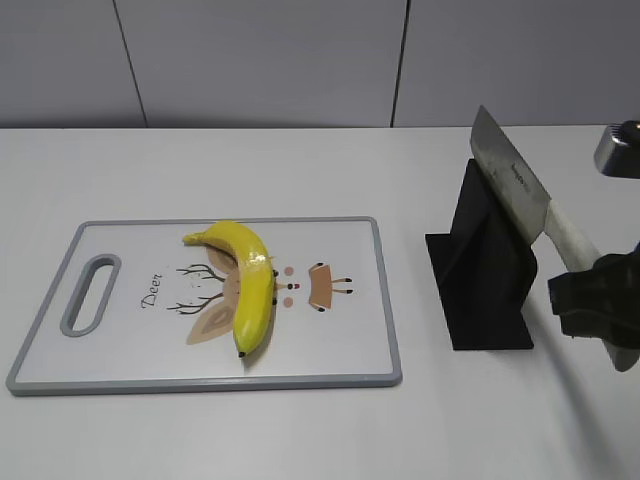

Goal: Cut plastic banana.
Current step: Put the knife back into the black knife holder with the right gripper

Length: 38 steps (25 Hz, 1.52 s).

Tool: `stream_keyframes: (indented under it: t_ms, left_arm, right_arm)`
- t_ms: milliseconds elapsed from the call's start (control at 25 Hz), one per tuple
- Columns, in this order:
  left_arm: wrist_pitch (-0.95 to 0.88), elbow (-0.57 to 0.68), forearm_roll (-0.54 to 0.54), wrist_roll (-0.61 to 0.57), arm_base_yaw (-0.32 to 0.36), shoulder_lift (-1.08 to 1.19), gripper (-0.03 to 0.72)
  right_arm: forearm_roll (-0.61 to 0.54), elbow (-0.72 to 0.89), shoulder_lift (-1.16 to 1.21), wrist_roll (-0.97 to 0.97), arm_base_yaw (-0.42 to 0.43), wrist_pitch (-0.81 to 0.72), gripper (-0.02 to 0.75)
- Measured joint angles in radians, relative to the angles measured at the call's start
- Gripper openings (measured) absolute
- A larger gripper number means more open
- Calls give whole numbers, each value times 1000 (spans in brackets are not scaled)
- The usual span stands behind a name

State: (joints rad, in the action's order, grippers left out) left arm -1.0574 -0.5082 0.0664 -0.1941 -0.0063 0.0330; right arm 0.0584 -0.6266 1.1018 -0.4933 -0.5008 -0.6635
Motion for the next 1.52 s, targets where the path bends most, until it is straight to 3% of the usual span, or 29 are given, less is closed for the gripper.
stream_keyframes:
  t_ms: [440,1360,1440,1520]
  left_arm:
    - [6,2,2,1,0,0,516]
    - [10,2,2,1,0,0,508]
    - [10,2,2,1,0,0,508]
    - [10,2,2,1,0,0,508]
  right_arm:
    - [23,0,57,-63,0,69,160]
    - [42,2,167,-109,0,137,162]
    - [43,2,167,-104,0,161,204]
    - [45,2,167,-98,0,200,307]
